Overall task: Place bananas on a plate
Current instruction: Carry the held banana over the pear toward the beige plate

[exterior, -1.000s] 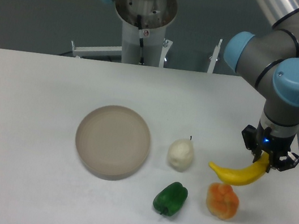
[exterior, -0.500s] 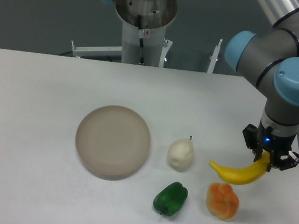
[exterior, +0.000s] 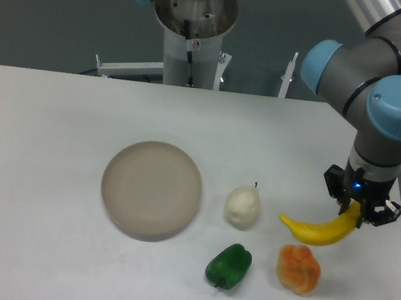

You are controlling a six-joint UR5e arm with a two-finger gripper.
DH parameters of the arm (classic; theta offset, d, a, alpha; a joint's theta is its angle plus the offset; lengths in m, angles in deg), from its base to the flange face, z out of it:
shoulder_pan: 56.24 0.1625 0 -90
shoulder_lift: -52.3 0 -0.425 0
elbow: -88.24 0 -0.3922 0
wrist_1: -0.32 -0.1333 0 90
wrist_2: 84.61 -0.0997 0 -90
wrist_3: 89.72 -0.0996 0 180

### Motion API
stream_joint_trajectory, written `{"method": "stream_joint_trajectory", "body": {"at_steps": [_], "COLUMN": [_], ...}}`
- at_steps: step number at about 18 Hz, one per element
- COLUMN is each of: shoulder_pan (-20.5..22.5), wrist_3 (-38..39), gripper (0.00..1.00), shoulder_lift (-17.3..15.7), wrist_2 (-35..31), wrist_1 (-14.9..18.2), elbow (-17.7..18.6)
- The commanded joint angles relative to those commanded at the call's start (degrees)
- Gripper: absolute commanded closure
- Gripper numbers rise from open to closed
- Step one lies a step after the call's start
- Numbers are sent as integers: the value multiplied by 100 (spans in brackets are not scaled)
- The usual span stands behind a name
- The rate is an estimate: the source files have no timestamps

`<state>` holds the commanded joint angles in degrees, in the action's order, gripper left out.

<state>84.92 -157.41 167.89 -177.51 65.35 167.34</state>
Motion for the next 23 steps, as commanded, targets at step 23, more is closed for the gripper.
{"method": "stream_joint_trajectory", "body": {"at_steps": [23], "shoulder_pan": [-1705], "wrist_3": [4027], "gripper": [66], "shoulder_lift": [-792], "wrist_2": [870], "wrist_1": [-614], "elbow": [1837]}}
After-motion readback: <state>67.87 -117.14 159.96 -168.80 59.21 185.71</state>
